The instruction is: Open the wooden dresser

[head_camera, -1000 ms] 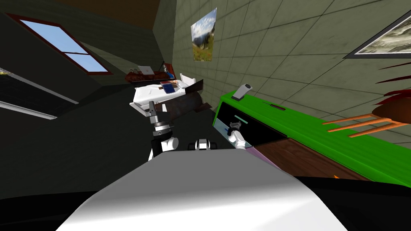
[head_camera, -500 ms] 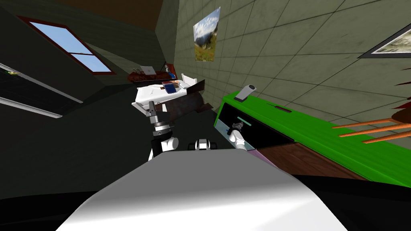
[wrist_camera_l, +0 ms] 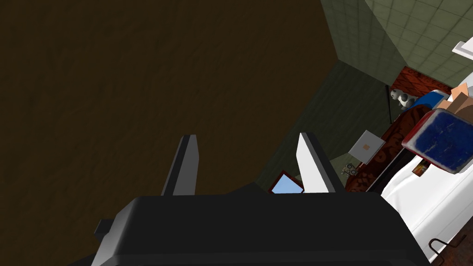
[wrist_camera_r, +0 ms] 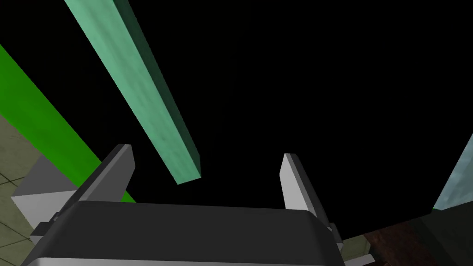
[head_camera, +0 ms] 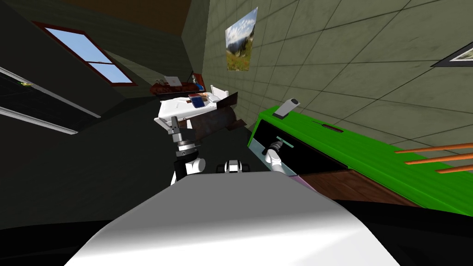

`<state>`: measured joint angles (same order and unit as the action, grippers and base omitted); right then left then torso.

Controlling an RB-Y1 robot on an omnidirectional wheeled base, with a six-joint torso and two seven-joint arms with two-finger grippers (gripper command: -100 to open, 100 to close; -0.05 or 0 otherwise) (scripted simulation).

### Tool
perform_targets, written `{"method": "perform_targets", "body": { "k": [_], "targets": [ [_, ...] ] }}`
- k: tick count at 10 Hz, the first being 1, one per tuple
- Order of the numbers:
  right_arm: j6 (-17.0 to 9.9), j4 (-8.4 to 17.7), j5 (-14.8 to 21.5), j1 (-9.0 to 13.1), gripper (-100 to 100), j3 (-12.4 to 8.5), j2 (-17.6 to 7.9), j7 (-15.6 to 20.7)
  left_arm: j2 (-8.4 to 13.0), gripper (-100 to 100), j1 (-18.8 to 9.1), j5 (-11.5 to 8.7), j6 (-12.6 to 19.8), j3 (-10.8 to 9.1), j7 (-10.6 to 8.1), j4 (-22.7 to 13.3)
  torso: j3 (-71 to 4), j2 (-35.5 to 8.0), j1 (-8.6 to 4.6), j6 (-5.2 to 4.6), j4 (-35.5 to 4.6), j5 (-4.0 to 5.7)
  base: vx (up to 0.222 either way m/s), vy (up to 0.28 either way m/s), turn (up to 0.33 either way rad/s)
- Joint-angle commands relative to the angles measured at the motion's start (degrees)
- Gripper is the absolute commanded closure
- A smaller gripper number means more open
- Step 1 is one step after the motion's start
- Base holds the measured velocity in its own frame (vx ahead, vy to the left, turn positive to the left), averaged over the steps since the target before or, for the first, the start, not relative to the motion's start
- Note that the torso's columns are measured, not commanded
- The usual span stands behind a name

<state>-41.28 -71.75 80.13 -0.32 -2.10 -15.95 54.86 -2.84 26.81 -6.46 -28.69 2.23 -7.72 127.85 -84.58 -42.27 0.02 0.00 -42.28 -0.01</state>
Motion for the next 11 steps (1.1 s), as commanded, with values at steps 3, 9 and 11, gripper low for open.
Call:
{"method": "perform_targets", "body": {
  "k": [3, 9, 11],
  "targets": [
    [-2.04, 1.1, 1.84, 0.32, -100, -0.2, -1.12, 1.69, 0.0, 0, 0.0, 0.0, 0.0, 0.0, 0.0, 0.0, 0.06, -0.1, -0.09, 0.0, -0.03, 0.03, 0.019, 0.012, 0.008],
    [-2.01, -0.32, 1.23, 0.72, 100, -0.18, -0.17, 4.08, -0.02, 0, -0.02, 0.0, 0.0, 0.02, 0.0, 0.0, 0.1, -0.17, 0.12, 0.0, -0.04, -0.04, -0.087, 0.116, -0.018],
    [-2.04, -0.22, 0.95, 1.31, -100, -0.55, -0.37, 5.16, 0.0, 0, -0.01, 0.0, 0.0, 0.0, 0.0, 0.0, -0.08, 0.17, -0.34, -0.01, 0.03, 0.08, -0.003, 0.029, -0.014]
  ]
}}
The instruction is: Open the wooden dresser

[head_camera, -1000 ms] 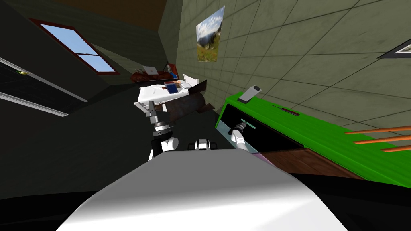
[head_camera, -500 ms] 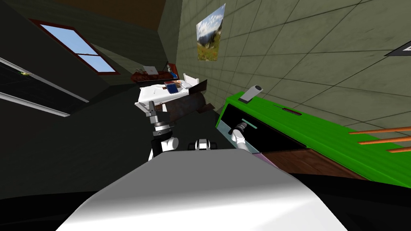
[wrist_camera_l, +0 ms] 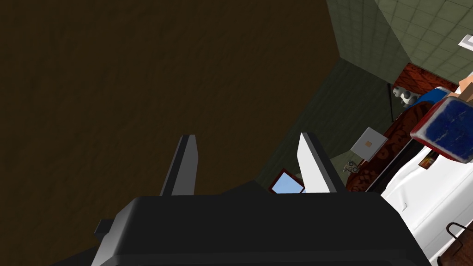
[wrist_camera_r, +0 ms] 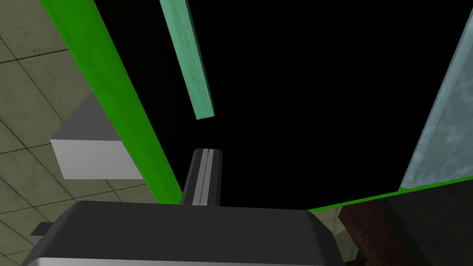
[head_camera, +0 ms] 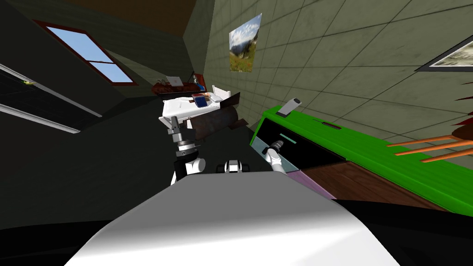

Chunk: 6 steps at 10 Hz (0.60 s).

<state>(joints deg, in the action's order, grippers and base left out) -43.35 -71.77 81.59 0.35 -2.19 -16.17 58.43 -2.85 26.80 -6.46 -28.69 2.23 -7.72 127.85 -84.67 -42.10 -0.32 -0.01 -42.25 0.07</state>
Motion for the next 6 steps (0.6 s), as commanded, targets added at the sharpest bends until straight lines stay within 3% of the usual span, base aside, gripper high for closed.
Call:
{"method": "perform_targets", "body": {
  "k": [1, 5, 6],
  "targets": [
    [0.05, -0.27, -0.69, 0.86, -100, -0.61, -0.2, 2.09, 0.01, 0, 0.02, 0.0, 0.0, -0.01, 0.0, 0.0, -0.22, 0.36, -0.19, 0.0, 0.1, 0.06, 0.114, -0.064, -0.012],
    [0.14, -0.69, -1.87, 2.31, -100, -1.64, -0.54, 5.59, 0.03, 0, 0.03, 0.0, -0.01, -0.03, 0.0, 0.01, 0.14, -0.26, 0.22, 0.0, -0.06, -0.05, 0.135, -0.118, -0.012],
    [0.01, -0.24, -1.35, 2.19, -100, -1.32, -0.45, 4.54, 0.02, 0, 0.03, 0.0, -0.01, -0.02, 0.0, 0.0, 0.15, -0.25, 0.34, 0.01, -0.06, -0.07, 0.068, -0.055, 0.004]
  ]
}}
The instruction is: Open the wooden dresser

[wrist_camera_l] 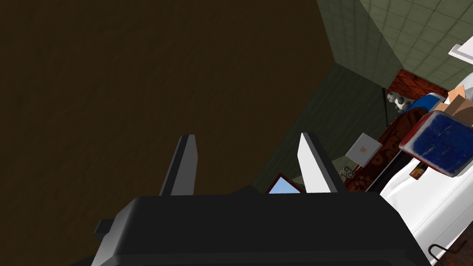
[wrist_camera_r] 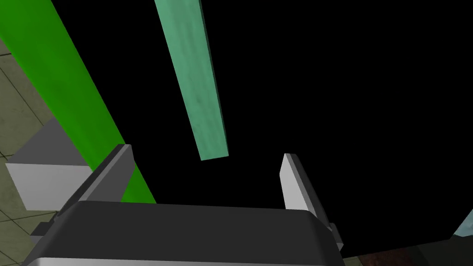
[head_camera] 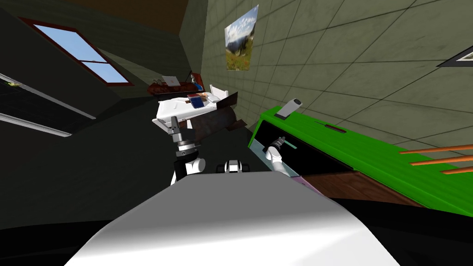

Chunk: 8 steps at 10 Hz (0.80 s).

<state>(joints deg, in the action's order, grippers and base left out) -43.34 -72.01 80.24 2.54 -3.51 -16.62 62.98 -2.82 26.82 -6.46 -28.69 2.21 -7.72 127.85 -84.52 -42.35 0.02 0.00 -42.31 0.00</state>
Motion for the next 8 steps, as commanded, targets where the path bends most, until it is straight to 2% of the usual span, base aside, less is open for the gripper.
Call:
{"method": "perform_targets", "body": {
  "k": [1, 2, 3, 7, 8],
  "targets": [
    [0.35, 0.44, -0.42, 0.24, -100, -0.24, -0.36, -0.08, -0.01, 0, -0.01, 0.0, 0.0, 0.01, 0.0, 0.0, 0.1, -0.19, 0.24, 0.0, -0.03, -0.06, 0.087, -0.087, 0.001],
    [0.15, 0.33, -0.16, 0.17, -100, -0.1, -0.19, -0.07, -0.01, 0, -0.01, 0.0, 0.0, 0.01, 0.0, 0.0, 0.03, -0.05, 0.05, 0.0, -0.02, -0.04, 0.054, -0.054, 0.006],
    [0.19, 0.37, -0.18, 0.19, 100, -0.12, -0.23, -0.12, -0.01, 0, -0.01, 0.0, 0.0, 0.01, 0.0, 0.0, 0.02, -0.06, 0.09, 0.0, 0.0, -0.02, 0.008, -0.009, 0.0],
    [-3.93, -2.15, 1.32, 1.3, 100, 1.8, 4.92, 3.74, -0.03, 0, -0.04, 0.0, 0.01, 0.03, 0.0, -0.01, 0.19, -0.32, 0.24, 0.04, -0.09, -0.03, -0.141, 0.051, 0.01],
    [-3.42, -1.57, 1.42, 1.19, 100, 1.69, 4.31, 3.03, -0.03, 0, -0.04, 0.0, 0.01, 0.03, 0.0, -0.01, 0.08, -0.15, 0.18, -0.03, -0.05, -0.06, -0.075, 0.044, 0.027]
  ]
}}
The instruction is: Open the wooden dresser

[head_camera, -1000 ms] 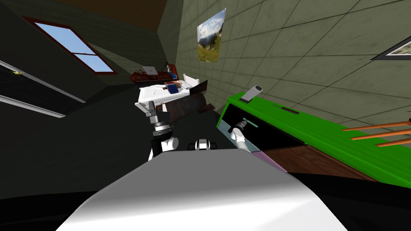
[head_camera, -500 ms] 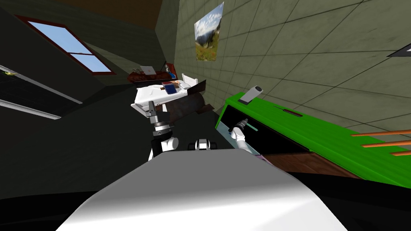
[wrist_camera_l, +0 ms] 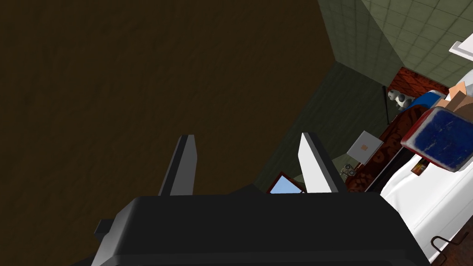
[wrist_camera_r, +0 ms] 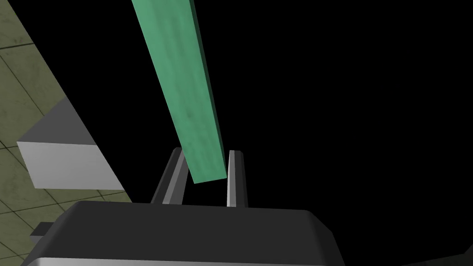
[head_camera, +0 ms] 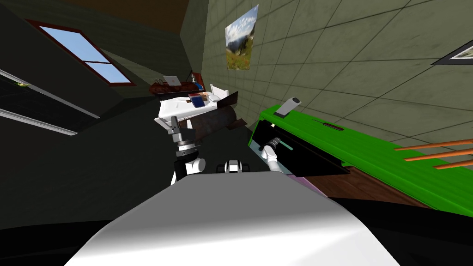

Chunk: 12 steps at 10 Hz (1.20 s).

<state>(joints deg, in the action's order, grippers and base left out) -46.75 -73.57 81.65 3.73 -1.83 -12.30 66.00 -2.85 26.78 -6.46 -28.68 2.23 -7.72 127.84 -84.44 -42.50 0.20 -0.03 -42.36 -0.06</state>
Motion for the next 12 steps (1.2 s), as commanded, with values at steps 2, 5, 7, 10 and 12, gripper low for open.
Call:
{"method": "perform_targets", "body": {
  "k": [2, 5, 7, 10, 12],
  "targets": [
    [-2.46, -0.85, 1.57, 0.03, 100, 1.54, 3.08, 1.15, 0.01, 0, 0.01, 0.0, 0.0, -0.01, 0.0, 0.0, -0.17, 0.23, -0.24, -0.04, 0.02, -0.01, -0.106, 0.047, 0.008],
    [-5.97, -2.34, 3.83, 0.28, 100, 3.42, 7.12, 2.91, 0.0, 0, 0.01, 0.0, 0.0, 0.0, 0.0, 0.0, -0.07, 0.13, -0.12, 0.06, 0.03, 0.03, -0.128, 0.052, 0.008],
    [-5.27, -3.94, 2.01, 0.88, -100, 2.74, 7.54, 6.26, 0.0, 0, 0.01, 0.0, 0.0, 0.0, 0.0, 0.0, -0.13, 0.21, -0.21, -0.1, -0.08, -0.12, -0.05, 0.023, -0.004],
    [-5.55, -5.52, 0.67, 2.77, -100, 2.21, 8.86, 10.52, 0.02, 0, 0.02, 0.0, 0.0, -0.02, 0.0, 0.0, -0.18, 0.29, -0.38, 0.02, 0.07, 0.08, -0.041, -0.032, -0.025],
    [-5.74, -6.58, -0.22, 4.02, -100, 1.85, 9.74, 13.35, 0.01, 0, 0.02, 0.0, 0.0, -0.02, 0.0, 0.0, -0.15, 0.24, -0.19, 0.02, 0.05, 0.02, -0.03, -0.031, -0.026]
  ]
}}
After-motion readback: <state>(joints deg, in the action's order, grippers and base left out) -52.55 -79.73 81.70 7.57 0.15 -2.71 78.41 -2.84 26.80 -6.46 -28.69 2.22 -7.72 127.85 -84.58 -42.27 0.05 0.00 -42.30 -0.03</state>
